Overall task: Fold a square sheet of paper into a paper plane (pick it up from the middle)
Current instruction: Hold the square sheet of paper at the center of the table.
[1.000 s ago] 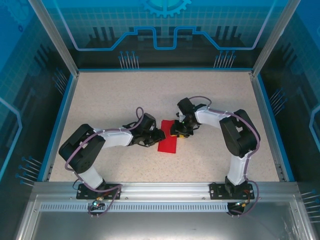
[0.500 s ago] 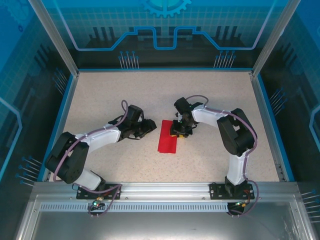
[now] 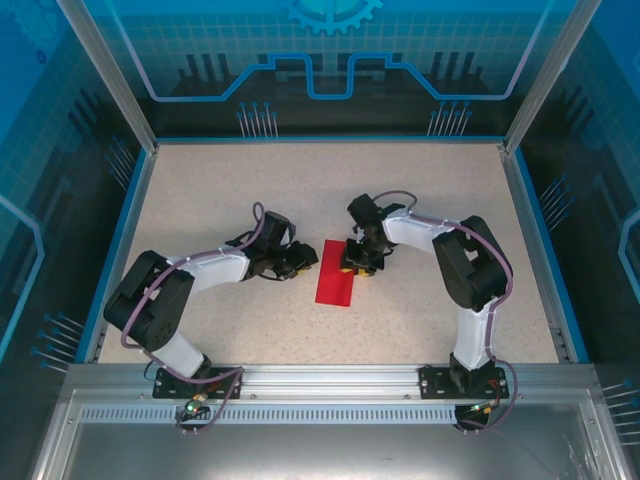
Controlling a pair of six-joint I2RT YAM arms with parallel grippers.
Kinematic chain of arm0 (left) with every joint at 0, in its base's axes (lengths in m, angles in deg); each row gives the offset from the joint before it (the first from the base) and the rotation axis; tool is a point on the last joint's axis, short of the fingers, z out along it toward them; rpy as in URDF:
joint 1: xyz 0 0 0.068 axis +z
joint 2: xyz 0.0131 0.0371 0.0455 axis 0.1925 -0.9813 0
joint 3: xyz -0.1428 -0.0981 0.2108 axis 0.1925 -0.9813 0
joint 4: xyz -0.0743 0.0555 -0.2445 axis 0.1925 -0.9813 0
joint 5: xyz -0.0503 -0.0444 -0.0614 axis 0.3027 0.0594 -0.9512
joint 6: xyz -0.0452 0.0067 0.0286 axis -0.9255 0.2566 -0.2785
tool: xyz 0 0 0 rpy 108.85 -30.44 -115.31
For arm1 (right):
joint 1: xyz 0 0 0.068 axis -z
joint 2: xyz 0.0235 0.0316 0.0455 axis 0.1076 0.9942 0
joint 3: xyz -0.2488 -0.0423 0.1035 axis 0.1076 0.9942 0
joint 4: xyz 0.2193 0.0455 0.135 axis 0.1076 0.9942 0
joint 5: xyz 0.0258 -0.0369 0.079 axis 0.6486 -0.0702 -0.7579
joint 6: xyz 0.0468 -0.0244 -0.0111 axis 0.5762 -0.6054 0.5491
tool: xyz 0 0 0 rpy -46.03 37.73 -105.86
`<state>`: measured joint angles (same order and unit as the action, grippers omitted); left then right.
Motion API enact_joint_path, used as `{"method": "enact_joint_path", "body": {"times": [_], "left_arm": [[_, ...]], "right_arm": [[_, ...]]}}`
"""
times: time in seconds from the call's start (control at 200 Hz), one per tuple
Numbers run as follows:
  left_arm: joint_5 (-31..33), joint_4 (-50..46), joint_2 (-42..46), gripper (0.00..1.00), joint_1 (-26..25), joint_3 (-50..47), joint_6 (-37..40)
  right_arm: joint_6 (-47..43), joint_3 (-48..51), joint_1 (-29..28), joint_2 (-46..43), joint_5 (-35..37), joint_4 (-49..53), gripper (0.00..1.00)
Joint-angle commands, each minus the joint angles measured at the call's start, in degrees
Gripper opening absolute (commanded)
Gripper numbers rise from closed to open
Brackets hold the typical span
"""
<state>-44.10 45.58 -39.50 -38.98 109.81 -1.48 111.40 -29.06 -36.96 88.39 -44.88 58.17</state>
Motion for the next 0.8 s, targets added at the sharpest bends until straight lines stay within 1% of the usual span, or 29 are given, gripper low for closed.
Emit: {"method": "enact_joint_path", "body": {"times": [0.0,0.31,0.395,0.795], "left_arm": [[-2.9,1.0,-2.0,0.29,-1.2,2.7,2.1],[-3.0,1.8,-6.9,0.24,-4.4,5.8,1.5],[-3.1,1.4,-7.8,0.22,-4.7,6.6,1.7],[-2.5,0.2,-10.9,0.15,-4.9,7.9,2.1]], "right_arm": [[0.7,2.5,-0.7,6.5,5.4,2.0,0.38],[0.2,1.1,-0.8,7.9,5.7,3.6,0.40],[0.0,1.0,-0.8,8.1,5.8,3.8,0.40],[-1.6,0.4,-1.1,9.2,5.6,4.0,0.43]]}}
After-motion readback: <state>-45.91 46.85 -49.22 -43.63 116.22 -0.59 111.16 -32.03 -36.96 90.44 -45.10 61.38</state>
